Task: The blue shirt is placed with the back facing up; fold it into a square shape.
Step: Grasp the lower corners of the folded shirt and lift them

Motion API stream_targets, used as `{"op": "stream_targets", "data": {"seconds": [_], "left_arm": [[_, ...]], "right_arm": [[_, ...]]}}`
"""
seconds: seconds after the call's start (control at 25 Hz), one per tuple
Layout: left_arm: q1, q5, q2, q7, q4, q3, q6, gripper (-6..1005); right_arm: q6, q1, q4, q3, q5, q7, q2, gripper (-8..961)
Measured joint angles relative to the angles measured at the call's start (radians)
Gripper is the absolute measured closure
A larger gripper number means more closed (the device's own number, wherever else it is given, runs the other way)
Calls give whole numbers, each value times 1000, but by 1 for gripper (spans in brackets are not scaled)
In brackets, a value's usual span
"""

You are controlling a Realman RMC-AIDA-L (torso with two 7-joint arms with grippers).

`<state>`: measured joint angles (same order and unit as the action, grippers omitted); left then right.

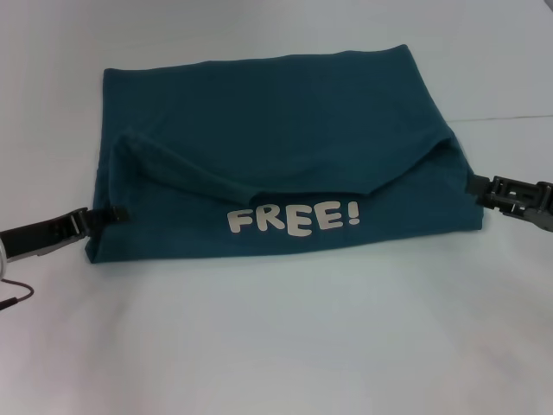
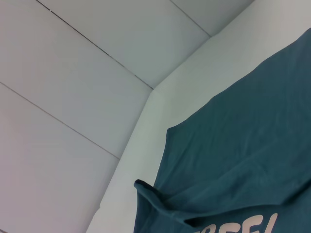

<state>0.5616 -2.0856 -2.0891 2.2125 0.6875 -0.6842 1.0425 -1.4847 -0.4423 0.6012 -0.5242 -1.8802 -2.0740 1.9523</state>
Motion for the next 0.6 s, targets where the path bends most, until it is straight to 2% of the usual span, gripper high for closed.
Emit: {"op": "stream_targets", "data": {"seconds": [0.24,0.6], "left_arm": [[3,-26,0,-42,-5,-28,-50,390],[16,-39,-3,-52,-48,-49,-141,360]], "right_arm": [[-1,0,-2,6,3,0,-1,327],[2,-3,-2,9,5,1,-1,326]]}}
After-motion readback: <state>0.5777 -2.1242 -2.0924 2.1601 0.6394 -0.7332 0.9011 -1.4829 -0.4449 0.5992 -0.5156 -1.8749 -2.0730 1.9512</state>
